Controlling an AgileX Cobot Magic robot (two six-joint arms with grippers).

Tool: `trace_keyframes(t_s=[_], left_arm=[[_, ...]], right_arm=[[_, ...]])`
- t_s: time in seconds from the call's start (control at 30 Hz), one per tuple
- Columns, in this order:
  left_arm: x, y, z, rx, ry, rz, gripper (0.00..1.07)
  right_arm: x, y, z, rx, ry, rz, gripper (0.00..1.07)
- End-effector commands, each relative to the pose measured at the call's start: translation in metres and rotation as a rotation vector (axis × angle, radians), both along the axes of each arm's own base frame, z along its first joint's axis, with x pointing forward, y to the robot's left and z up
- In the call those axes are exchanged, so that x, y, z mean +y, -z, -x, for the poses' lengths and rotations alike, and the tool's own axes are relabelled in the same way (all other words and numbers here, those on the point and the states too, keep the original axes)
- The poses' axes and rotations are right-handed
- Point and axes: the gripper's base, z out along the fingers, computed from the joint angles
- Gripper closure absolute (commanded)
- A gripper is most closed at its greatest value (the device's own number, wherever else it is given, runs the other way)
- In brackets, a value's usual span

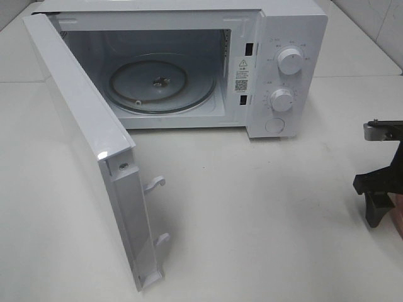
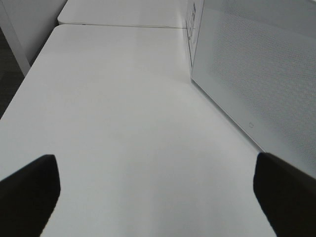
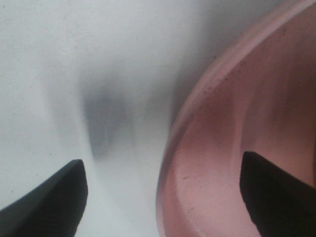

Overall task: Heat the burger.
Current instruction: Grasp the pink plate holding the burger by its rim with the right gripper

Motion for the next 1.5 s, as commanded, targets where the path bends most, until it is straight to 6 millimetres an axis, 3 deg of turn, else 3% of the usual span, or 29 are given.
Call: trace_keyframes(t_s=[0.03, 0.67, 1.0, 1.1, 1.17, 1.2, 1.23, 1.27, 1.3, 1.37, 1.4, 1.5], left_arm=[[-0.001, 0.001, 0.003, -0.031, 0.008, 0.003, 0.06], [-0.001, 0.001, 0.003, -0.031, 0.008, 0.003, 0.06], [-0.001, 0.001, 0.003, -0.031, 0.008, 0.003, 0.06], [-0.001, 0.001, 0.003, -0.031, 0.008, 0.003, 0.06], [-0.001, 0.001, 0.003, -0.031, 0.008, 0.003, 0.06], [-0.001, 0.001, 0.003, -0.031, 0.008, 0.003, 0.06], [-0.001, 0.001, 0.003, -0.031, 0.008, 0.003, 0.06], [-0.001, 0.001, 0.003, -0.031, 0.008, 0.003, 0.06], [-0.001, 0.001, 0.003, -0.031, 0.008, 0.003, 0.06], [-0.001, 0.001, 0.003, -0.031, 0.008, 0.003, 0.06], [-0.001, 0.001, 0.003, -0.031, 0.008, 0.003, 0.06], [-0.001, 0.001, 0.003, -0.031, 0.008, 0.003, 0.06]], right_arm=[[-0.001, 0.001, -0.001, -0.014, 0.014, -0.004, 0.30], [-0.001, 0.002, -0.004, -0.042, 0.025, -0.007, 0.34], [0.002, 0.014, 0.010, -0.026, 0.027, -0.012, 0.37], [0.002, 0.015, 0.012, -0.016, 0.025, -0.010, 0.47], [0.002, 0.018, 0.016, -0.012, 0.024, -0.011, 0.62], [0.002, 0.018, 0.016, -0.012, 0.024, -0.011, 0.62], [0.002, 0.019, 0.017, -0.009, 0.023, -0.011, 0.75], [0.002, 0.019, 0.017, -0.009, 0.023, -0.011, 0.75], [0.002, 0.020, 0.019, -0.009, 0.021, -0.011, 0.87], [0.002, 0.021, 0.020, -0.006, 0.020, -0.010, 0.93], [0.002, 0.021, 0.019, -0.011, 0.017, -0.009, 1.03], [0.001, 0.021, 0.019, -0.018, 0.012, -0.008, 1.07]])
